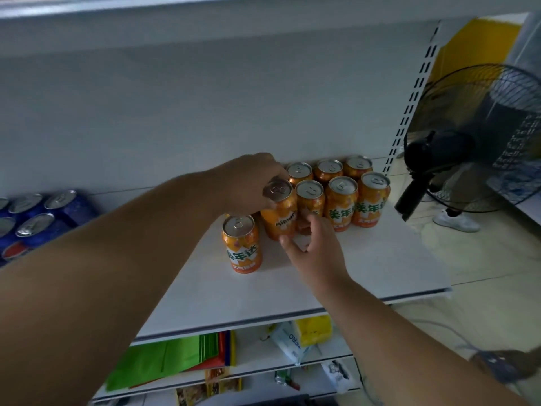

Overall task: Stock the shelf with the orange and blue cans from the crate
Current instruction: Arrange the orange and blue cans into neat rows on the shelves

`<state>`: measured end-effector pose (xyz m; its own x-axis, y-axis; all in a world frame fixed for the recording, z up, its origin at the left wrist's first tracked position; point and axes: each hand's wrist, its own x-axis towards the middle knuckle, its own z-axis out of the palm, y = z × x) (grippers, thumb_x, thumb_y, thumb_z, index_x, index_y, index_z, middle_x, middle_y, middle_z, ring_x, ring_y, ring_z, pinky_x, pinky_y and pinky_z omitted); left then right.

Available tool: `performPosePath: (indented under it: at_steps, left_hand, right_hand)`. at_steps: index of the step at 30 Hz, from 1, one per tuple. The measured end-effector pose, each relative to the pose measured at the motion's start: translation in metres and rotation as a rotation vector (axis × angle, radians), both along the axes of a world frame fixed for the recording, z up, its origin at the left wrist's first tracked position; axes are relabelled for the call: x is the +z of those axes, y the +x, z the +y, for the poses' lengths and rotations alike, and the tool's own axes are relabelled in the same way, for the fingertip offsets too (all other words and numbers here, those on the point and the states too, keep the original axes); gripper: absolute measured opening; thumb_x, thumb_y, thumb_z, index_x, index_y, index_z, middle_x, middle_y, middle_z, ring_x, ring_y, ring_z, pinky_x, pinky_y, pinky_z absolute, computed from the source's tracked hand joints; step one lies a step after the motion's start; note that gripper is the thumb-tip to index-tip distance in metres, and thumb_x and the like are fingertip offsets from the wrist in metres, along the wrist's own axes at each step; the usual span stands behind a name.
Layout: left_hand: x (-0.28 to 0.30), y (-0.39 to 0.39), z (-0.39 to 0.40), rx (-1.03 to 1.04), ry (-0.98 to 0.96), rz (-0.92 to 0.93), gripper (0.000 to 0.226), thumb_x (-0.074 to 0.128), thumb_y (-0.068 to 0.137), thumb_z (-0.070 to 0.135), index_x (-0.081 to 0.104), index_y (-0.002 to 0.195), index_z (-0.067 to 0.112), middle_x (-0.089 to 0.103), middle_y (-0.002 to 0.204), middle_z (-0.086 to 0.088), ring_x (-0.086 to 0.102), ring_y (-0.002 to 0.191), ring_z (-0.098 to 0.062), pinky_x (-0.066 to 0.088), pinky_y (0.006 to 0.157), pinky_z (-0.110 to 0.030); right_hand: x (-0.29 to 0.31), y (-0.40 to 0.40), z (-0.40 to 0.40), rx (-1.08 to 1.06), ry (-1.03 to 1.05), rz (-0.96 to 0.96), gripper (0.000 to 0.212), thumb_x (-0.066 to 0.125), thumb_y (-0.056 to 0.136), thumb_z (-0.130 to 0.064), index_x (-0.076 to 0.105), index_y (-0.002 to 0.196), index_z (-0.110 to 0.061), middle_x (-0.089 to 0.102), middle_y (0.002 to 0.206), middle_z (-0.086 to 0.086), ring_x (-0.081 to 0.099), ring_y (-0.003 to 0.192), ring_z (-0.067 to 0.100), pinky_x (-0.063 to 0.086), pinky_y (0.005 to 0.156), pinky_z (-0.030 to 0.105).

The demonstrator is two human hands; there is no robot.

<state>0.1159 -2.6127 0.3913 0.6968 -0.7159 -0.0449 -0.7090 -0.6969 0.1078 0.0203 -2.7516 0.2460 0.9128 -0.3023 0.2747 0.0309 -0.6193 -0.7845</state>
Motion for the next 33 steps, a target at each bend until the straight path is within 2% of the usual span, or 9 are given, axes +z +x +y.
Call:
performPosePath:
  at_steps: [4, 9, 13, 17, 20, 24, 27, 30, 33]
  left_hand:
    - [0.007, -0.009, 0.001, -0.057, -0.023, 0.074, 0.06, 0.074, 0.083, 0.02, 0.05, 0.137, 0.026, 0.049, 0.123, 0.005, 0.048, 0.11, -0.013, 0.04, 0.087, -0.026]
    - [0.007, -0.014, -0.002, -0.036, -0.033, 0.081, 0.047, 0.07, 0.086, 0.033, 0.056, 0.129, 0.02, 0.055, 0.113, 0.001, 0.055, 0.103, -0.018, 0.048, 0.084, -0.036]
    - [0.005, -0.011, -0.003, 0.08, -0.074, 0.041, 0.04, 0.058, 0.089, 0.054, 0.062, 0.114, 0.022, 0.058, 0.103, 0.003, 0.055, 0.093, -0.015, 0.042, 0.07, -0.03]
    - [0.016, -0.014, 0.001, 0.059, -0.1, 0.079, 0.038, 0.063, 0.09, 0.044, 0.063, 0.122, 0.023, 0.06, 0.112, 0.006, 0.055, 0.098, -0.011, 0.044, 0.077, -0.027]
    - [0.022, -0.02, 0.011, 0.035, -0.134, 0.084, 0.044, 0.066, 0.091, 0.034, 0.056, 0.133, 0.029, 0.054, 0.12, 0.008, 0.05, 0.102, -0.008, 0.039, 0.078, -0.023]
    - [0.025, -0.029, 0.022, 0.027, -0.2, 0.163, 0.052, 0.069, 0.09, 0.025, 0.051, 0.138, 0.035, 0.05, 0.124, 0.014, 0.049, 0.106, -0.005, 0.039, 0.086, -0.023]
    - [0.024, -0.033, 0.029, 0.04, -0.275, 0.184, 0.052, 0.07, 0.089, 0.027, 0.052, 0.137, 0.035, 0.052, 0.124, 0.015, 0.051, 0.109, -0.005, 0.042, 0.089, -0.025]
    - [0.021, -0.034, 0.03, 0.121, -0.332, 0.147, 0.05, 0.07, 0.086, 0.045, 0.056, 0.133, 0.033, 0.054, 0.116, 0.016, 0.054, 0.107, -0.007, 0.044, 0.08, -0.021]
    - [0.018, -0.033, 0.028, 0.153, -0.309, 0.123, 0.055, 0.073, 0.08, 0.052, 0.059, 0.128, 0.027, 0.059, 0.115, 0.011, 0.057, 0.103, -0.01, 0.049, 0.085, -0.029]
  right_hand:
    - [0.008, -0.003, 0.001, 0.074, 0.026, -0.044, 0.048, 0.071, 0.081, -0.043, 0.056, 0.121, -0.022, 0.054, 0.102, -0.012, 0.055, 0.097, 0.008, 0.048, 0.079, 0.026]
    - [0.012, -0.013, 0.006, -0.016, 0.044, -0.07, 0.042, 0.081, 0.072, -0.042, 0.051, 0.098, -0.028, 0.053, 0.091, -0.015, 0.053, 0.09, 0.008, 0.036, 0.068, 0.014]
    - [0.013, -0.01, 0.008, -0.097, 0.013, -0.125, 0.055, 0.081, 0.068, -0.046, 0.058, 0.11, -0.019, 0.056, 0.102, -0.006, 0.052, 0.097, 0.013, 0.039, 0.077, 0.021]
    - [0.019, -0.011, 0.006, -0.107, -0.011, -0.137, 0.066, 0.082, 0.067, -0.048, 0.053, 0.119, -0.019, 0.053, 0.111, -0.004, 0.048, 0.102, 0.01, 0.043, 0.083, 0.023]
    - [0.032, -0.015, -0.004, 0.083, 0.147, -0.109, 0.052, 0.076, 0.073, -0.049, 0.049, 0.116, -0.037, 0.06, 0.109, -0.011, 0.057, 0.096, 0.001, 0.05, 0.079, 0.022]
    - [0.043, -0.015, -0.014, 0.352, 0.27, 0.061, 0.053, 0.072, 0.074, -0.047, 0.055, 0.123, -0.035, 0.07, 0.108, -0.012, 0.066, 0.102, 0.005, 0.055, 0.089, 0.043]
    - [0.047, -0.02, -0.007, 0.23, 0.249, 0.014, 0.056, 0.081, 0.067, -0.044, 0.058, 0.116, -0.035, 0.07, 0.103, -0.014, 0.065, 0.095, -0.001, 0.057, 0.083, 0.035]
    - [0.049, -0.023, 0.004, 0.096, 0.235, -0.075, 0.057, 0.087, 0.06, -0.04, 0.056, 0.107, -0.034, 0.065, 0.1, -0.015, 0.063, 0.089, -0.003, 0.054, 0.073, 0.023]
    - [0.047, -0.02, 0.013, 0.03, 0.158, -0.113, 0.06, 0.089, 0.058, -0.041, 0.054, 0.106, -0.034, 0.058, 0.103, -0.017, 0.059, 0.092, -0.002, 0.048, 0.072, 0.017]
